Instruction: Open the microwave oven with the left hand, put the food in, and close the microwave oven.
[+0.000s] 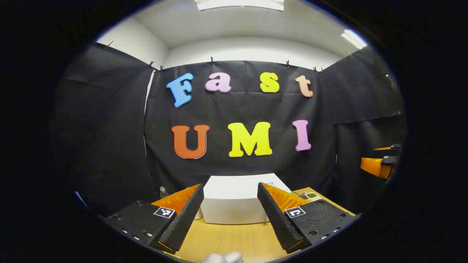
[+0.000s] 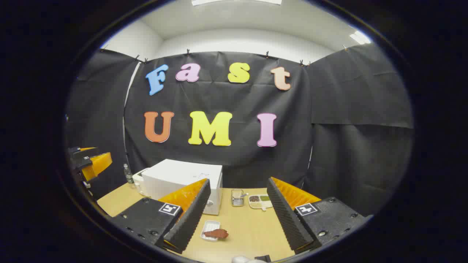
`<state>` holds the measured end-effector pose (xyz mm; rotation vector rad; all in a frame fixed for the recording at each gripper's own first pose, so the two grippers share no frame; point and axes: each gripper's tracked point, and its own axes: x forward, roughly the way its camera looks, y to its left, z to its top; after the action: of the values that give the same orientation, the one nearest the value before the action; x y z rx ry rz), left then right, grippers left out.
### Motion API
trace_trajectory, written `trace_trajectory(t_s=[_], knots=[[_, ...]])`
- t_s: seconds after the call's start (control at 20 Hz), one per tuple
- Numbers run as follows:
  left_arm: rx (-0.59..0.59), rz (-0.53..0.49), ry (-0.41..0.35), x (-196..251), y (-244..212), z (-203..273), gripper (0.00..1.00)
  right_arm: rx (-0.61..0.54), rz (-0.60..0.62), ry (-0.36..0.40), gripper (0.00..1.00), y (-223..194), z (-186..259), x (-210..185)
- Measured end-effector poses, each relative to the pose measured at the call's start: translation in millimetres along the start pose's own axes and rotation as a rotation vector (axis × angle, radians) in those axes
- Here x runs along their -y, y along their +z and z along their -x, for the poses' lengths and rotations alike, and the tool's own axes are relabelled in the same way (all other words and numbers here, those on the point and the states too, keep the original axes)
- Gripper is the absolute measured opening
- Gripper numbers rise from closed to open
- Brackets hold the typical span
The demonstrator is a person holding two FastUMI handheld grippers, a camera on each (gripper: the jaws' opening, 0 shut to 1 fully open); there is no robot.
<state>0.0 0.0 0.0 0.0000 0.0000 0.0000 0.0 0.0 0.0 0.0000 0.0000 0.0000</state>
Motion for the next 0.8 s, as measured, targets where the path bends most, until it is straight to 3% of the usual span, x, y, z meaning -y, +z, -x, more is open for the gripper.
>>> trace_trajectory(t_s=[0.15,0.2,0.3,0.35,0.4,0.45,0.7,0.75,0.8], knots=[[-0.008,-0.011,0.004,4,-5,-8,0.93,-0.003,-0.006,0.006,0.99,0,-4,3],[-0.011,-0.011,0.004,4,-6,-9,0.93,-0.002,-0.003,0.004,0.92,2,-6,4],[-0.013,-0.016,0.002,8,-9,-15,0.94,0.004,0.000,-0.001,0.92,4,-10,8],[-0.018,-0.020,0.001,9,-12,-18,0.93,0.003,0.000,-0.004,0.99,4,-11,10],[-0.017,-0.025,0.000,12,-14,-22,0.94,0.004,-0.001,-0.004,0.99,5,-12,12],[-0.019,-0.029,0.000,12,-16,-24,0.94,0.008,-0.001,-0.008,0.92,6,-15,14],[0.001,-0.030,-0.022,33,-35,-46,0.93,0.008,-0.005,-0.028,0.99,10,-22,28],[0.004,-0.030,-0.033,40,-42,-53,0.94,0.009,-0.005,-0.033,0.92,10,-23,32],[-0.001,-0.035,-0.043,47,-51,-58,0.94,0.005,0.000,-0.037,0.92,11,-24,35]])
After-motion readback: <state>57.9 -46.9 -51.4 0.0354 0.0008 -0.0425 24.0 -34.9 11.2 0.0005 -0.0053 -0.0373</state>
